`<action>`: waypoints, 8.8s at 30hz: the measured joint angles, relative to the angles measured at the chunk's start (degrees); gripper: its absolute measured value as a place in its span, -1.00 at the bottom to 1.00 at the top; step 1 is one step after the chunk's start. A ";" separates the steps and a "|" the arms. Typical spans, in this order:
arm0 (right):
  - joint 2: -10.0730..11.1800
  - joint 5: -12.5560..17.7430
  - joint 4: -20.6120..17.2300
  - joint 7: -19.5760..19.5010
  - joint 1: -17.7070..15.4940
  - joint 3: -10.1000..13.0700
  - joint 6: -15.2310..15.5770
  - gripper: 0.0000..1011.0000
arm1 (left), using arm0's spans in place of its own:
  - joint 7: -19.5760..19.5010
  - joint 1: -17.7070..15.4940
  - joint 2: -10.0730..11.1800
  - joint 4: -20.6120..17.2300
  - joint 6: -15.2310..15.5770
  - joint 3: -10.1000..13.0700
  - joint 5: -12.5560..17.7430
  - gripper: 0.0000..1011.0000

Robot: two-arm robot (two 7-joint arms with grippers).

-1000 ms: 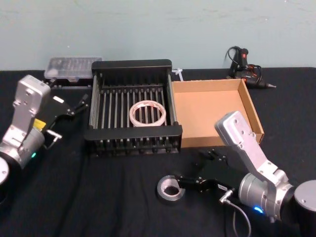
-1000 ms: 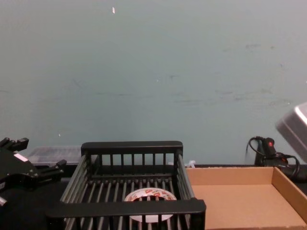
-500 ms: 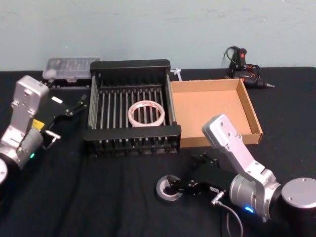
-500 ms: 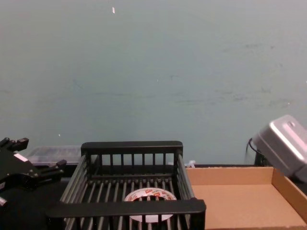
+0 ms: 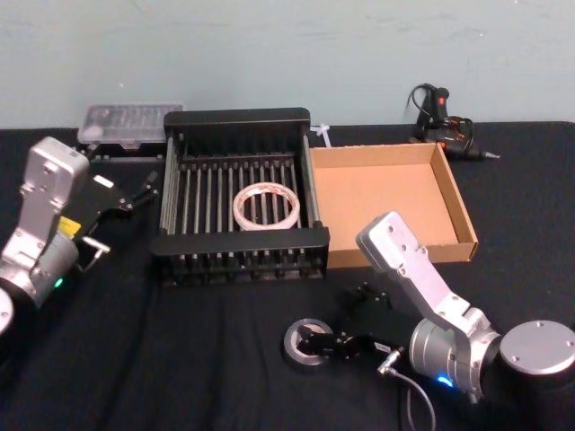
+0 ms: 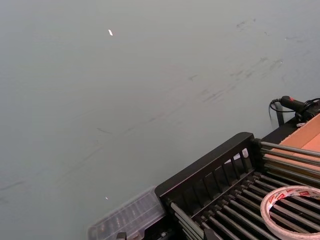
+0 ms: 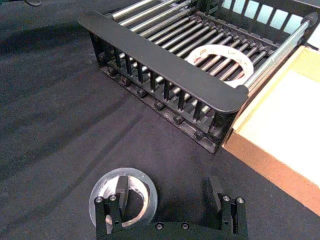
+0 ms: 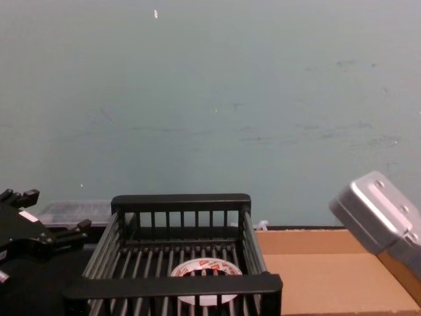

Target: Pick up the white tape and place it into the black box , Pick up the silver tape and place it into the brown box.

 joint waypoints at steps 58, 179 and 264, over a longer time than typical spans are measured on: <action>-0.95 -0.74 2.37 0.25 1.04 -0.21 -0.36 -0.50 | 0.00 0.00 0.00 0.00 0.00 0.00 0.00 0.98; -14.54 2.51 16.00 -16.26 7.66 11.89 -23.22 -0.66 | 0.00 0.00 0.00 0.00 0.00 0.00 0.00 0.98; -16.86 -6.68 16.83 -18.54 4.74 13.60 -29.14 0.98 | 0.00 0.00 0.00 0.00 0.00 0.00 0.00 0.98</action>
